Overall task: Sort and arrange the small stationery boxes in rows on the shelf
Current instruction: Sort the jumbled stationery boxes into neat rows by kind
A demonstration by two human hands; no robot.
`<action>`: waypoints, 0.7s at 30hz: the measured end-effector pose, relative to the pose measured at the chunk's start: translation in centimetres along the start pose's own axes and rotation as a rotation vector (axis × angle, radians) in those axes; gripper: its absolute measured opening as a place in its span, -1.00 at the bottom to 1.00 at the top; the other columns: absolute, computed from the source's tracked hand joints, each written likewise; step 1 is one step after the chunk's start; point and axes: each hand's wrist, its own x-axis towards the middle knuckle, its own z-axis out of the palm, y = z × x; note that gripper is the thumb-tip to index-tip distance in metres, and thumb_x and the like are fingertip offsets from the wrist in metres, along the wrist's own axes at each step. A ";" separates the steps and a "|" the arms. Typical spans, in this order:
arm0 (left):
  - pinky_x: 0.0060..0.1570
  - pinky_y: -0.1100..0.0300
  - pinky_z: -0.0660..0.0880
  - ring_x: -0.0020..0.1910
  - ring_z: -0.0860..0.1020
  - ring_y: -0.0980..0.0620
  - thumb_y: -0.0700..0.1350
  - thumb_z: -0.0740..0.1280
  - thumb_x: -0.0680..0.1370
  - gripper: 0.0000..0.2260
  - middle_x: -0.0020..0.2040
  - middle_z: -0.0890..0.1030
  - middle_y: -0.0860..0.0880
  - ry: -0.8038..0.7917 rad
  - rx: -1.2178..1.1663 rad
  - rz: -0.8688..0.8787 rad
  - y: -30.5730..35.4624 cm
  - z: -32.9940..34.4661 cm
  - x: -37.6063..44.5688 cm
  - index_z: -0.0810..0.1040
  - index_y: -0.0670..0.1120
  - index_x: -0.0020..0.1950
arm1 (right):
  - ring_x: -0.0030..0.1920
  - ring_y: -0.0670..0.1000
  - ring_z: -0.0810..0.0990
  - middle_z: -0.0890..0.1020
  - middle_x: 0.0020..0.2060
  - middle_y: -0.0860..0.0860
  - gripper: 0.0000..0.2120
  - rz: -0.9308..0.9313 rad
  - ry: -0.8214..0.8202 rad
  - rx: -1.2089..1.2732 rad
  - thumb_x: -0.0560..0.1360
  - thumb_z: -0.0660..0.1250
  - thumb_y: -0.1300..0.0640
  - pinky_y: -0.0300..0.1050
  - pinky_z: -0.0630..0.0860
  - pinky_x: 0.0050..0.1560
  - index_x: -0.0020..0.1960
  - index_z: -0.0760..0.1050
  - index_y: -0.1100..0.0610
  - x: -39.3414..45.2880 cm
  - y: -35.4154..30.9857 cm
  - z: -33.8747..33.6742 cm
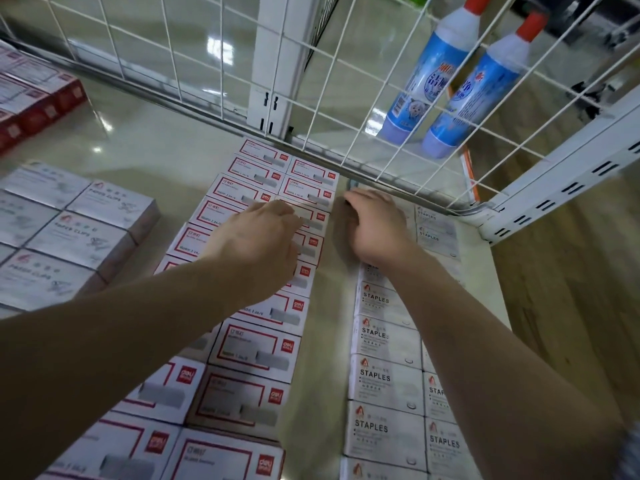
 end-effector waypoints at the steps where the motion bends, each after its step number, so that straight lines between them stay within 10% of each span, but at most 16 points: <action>1: 0.27 0.12 0.35 0.29 0.35 0.03 -0.10 0.16 0.60 -0.67 0.32 0.39 0.04 0.001 -0.005 0.000 -0.1 0.0 0.0 0.36 -0.03 0.37 | 0.39 0.08 0.25 0.40 0.36 0.01 -0.61 -0.003 0.029 0.013 0.54 0.09 0.23 0.01 0.21 0.38 0.34 0.39 0.07 0.1 -0.1 0.1; 11: 0.17 0.15 0.41 0.24 0.41 0.03 -0.13 0.20 0.59 -0.69 0.28 0.45 0.04 -0.013 -0.030 -0.027 0.1 -0.1 -0.5 0.41 -0.03 0.33 | 0.06 0.09 0.45 0.56 -0.01 0.05 -0.74 -0.023 0.084 0.059 0.47 0.13 0.29 -0.06 0.37 0.08 0.05 0.54 0.17 -2.7 -0.7 0.2; 21: 0.27 0.13 0.32 0.33 0.32 0.02 -0.24 0.18 0.56 -0.63 0.37 0.35 0.00 -0.015 0.002 0.048 1.4 -2.2 -3.5 0.37 -0.06 0.37 | 0.18 0.04 0.43 0.55 0.15 0.02 -0.69 0.007 0.031 0.078 0.60 0.08 0.15 -0.11 0.34 0.23 0.20 0.54 0.13 -9.0 -3.1 -0.2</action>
